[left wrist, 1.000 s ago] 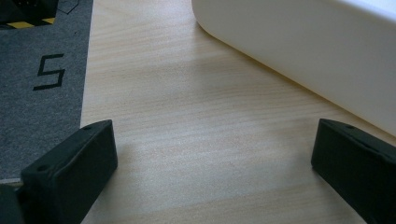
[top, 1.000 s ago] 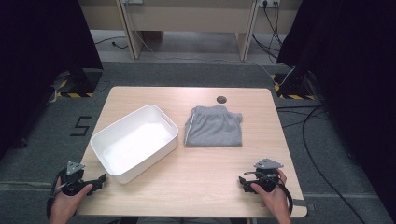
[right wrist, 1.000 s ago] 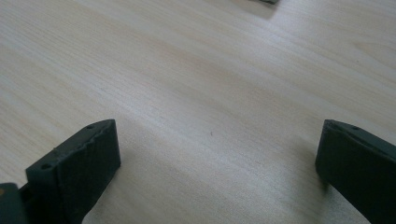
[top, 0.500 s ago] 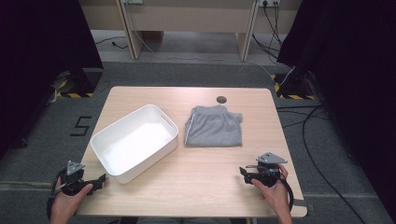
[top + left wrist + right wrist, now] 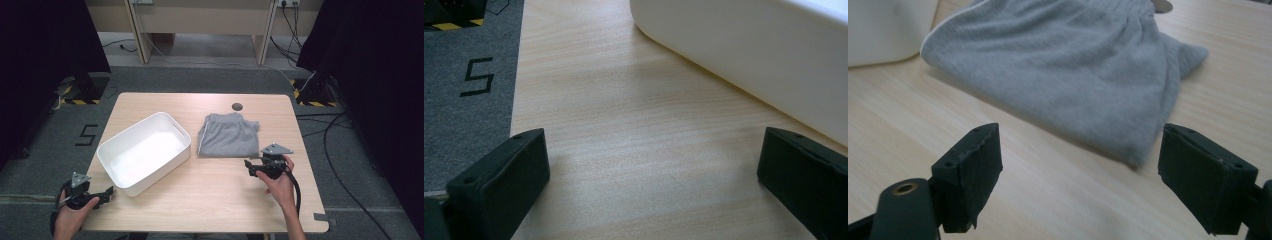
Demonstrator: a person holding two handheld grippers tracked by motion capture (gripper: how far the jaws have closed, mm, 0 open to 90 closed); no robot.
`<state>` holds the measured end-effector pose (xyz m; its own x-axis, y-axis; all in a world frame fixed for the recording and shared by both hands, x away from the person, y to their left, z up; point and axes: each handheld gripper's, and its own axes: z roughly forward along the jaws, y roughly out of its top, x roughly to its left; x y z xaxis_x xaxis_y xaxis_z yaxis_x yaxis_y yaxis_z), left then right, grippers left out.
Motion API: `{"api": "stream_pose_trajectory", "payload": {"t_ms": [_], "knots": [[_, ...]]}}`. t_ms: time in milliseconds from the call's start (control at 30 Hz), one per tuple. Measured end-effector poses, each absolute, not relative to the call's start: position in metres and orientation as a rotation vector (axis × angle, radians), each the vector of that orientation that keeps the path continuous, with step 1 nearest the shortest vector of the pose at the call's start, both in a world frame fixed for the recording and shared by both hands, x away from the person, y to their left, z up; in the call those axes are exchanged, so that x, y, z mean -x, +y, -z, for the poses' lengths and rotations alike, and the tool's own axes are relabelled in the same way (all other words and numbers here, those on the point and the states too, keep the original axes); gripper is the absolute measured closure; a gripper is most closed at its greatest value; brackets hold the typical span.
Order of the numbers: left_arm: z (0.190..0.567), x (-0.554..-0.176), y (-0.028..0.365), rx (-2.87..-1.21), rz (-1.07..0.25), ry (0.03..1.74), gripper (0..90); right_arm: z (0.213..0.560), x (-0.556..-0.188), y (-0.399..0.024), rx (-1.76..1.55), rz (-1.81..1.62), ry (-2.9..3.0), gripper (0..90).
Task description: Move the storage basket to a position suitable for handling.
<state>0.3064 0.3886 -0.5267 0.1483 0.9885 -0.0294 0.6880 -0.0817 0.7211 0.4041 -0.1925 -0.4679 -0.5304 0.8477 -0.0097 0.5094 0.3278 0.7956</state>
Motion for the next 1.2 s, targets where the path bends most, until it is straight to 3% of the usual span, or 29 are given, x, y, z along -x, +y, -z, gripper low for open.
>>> {"api": "stream_pose_trajectory", "payload": {"t_ms": [900,1200], "knots": [[0.527,-0.306,0.389,-1.834,-0.65,1.6,0.0,0.49,-0.487,-0.124,-1.263,-1.049,2.232,24.3],[0.527,-0.306,0.389,-1.835,-0.65,1.6,0.0,0.507,-0.508,-0.11,-1.346,-0.999,2.264,21.5]]}}
